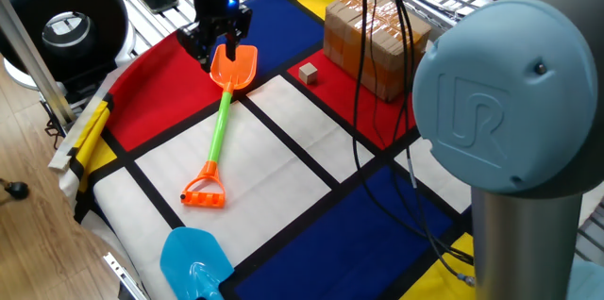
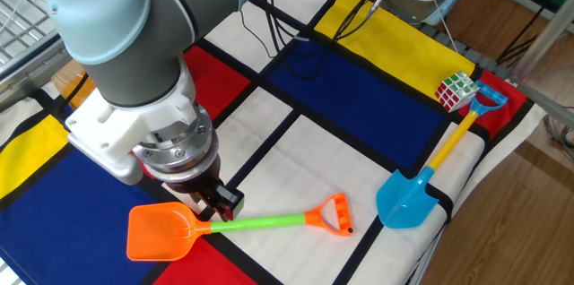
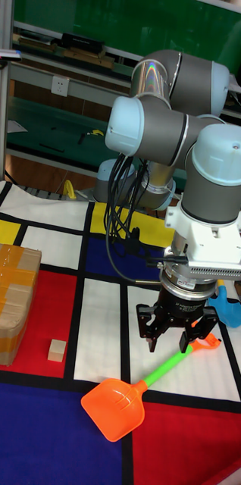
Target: Use a shovel to scoop up an object
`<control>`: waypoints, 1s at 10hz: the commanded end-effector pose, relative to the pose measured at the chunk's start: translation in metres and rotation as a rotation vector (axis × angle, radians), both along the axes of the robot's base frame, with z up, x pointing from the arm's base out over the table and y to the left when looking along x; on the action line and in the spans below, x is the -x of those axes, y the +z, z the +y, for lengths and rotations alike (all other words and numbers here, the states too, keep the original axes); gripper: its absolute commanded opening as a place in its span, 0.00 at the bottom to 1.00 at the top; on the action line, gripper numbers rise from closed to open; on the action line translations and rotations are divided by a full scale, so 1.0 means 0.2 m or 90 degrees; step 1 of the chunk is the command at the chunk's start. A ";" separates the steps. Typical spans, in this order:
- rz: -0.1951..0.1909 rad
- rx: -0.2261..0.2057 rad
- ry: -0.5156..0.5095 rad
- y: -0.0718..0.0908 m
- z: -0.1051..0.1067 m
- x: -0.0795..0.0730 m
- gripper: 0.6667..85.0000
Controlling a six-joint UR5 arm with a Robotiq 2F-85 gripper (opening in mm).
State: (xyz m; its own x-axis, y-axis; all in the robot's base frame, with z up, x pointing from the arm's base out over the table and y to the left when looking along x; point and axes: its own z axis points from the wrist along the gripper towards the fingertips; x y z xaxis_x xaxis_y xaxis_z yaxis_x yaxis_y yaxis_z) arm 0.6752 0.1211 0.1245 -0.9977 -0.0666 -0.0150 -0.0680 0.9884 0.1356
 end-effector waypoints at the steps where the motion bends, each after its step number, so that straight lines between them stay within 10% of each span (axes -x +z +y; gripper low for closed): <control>1: -0.008 -0.006 0.014 0.01 0.01 -0.01 0.63; 10: -0.011 0.001 0.022 -0.16 0.05 -0.10 0.63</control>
State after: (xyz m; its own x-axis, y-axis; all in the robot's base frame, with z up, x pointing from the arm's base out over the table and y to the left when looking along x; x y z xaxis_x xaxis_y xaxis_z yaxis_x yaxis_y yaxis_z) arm 0.6850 0.1261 0.1076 -0.9950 -0.0971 -0.0231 -0.0992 0.9869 0.1273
